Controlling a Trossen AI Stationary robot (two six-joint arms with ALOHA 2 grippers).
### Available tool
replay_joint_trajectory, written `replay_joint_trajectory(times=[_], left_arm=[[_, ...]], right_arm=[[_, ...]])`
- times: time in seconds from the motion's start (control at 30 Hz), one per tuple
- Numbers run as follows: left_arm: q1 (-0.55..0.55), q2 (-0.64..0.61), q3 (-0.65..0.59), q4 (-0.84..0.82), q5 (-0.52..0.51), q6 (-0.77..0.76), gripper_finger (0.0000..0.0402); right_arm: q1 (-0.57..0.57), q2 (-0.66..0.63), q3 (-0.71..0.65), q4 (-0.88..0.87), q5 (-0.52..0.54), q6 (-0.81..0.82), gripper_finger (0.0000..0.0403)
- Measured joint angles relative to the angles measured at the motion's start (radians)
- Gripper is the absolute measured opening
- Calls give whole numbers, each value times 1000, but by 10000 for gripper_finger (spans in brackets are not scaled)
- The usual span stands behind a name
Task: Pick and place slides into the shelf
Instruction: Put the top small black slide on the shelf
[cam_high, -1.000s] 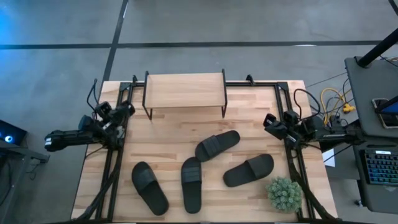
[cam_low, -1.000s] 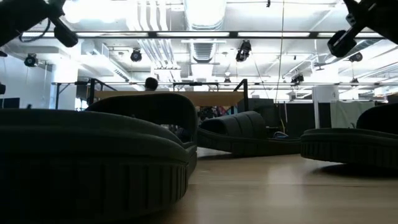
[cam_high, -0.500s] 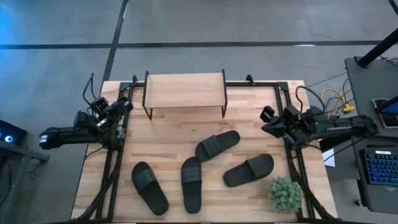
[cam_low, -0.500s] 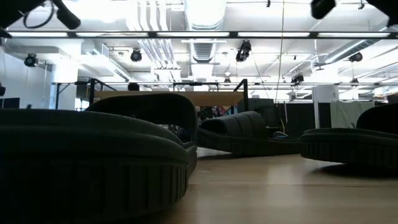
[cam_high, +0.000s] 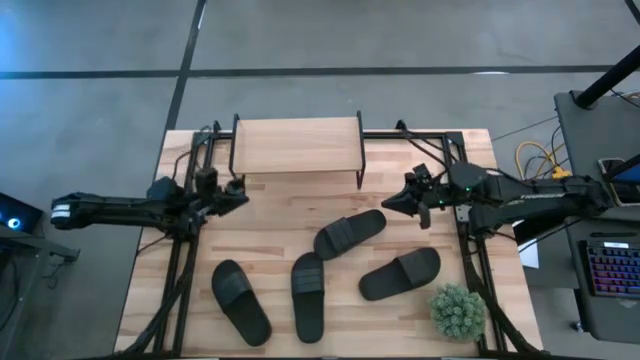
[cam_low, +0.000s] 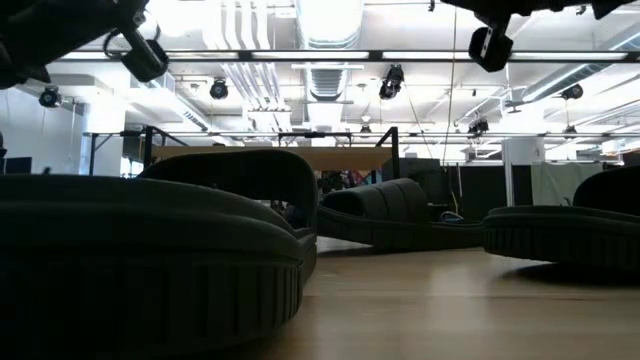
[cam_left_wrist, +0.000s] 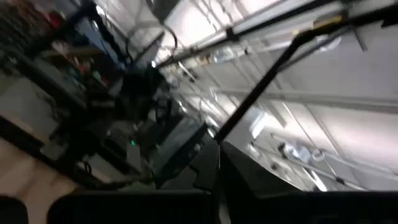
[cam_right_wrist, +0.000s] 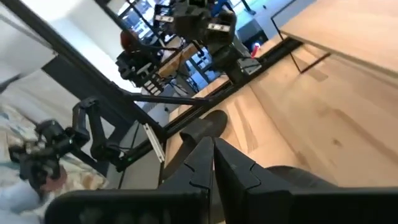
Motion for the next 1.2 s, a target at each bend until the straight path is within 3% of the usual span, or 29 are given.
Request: replay_joint_trajectory(times=[0.27, 0.53, 0.8, 1.03, 1.2], left_arm=[[-2, 80, 0, -31, 128, 0, 2], [-30, 179, 47, -339, 147, 42, 2], [-55, 272, 260, -639, 131, 197, 2], [-55, 302, 483, -1090, 63, 337, 2], [-54, 298, 525, -1148, 57, 334, 2]], right_arm=[[0, 61, 1, -85, 0, 189, 9], [1, 135, 0, -125, -8, 274, 9], [0, 210, 6, -122, -7, 318, 9], [0, 255, 6, -119, -7, 318, 9], [1, 294, 6, -110, -2, 335, 9]])
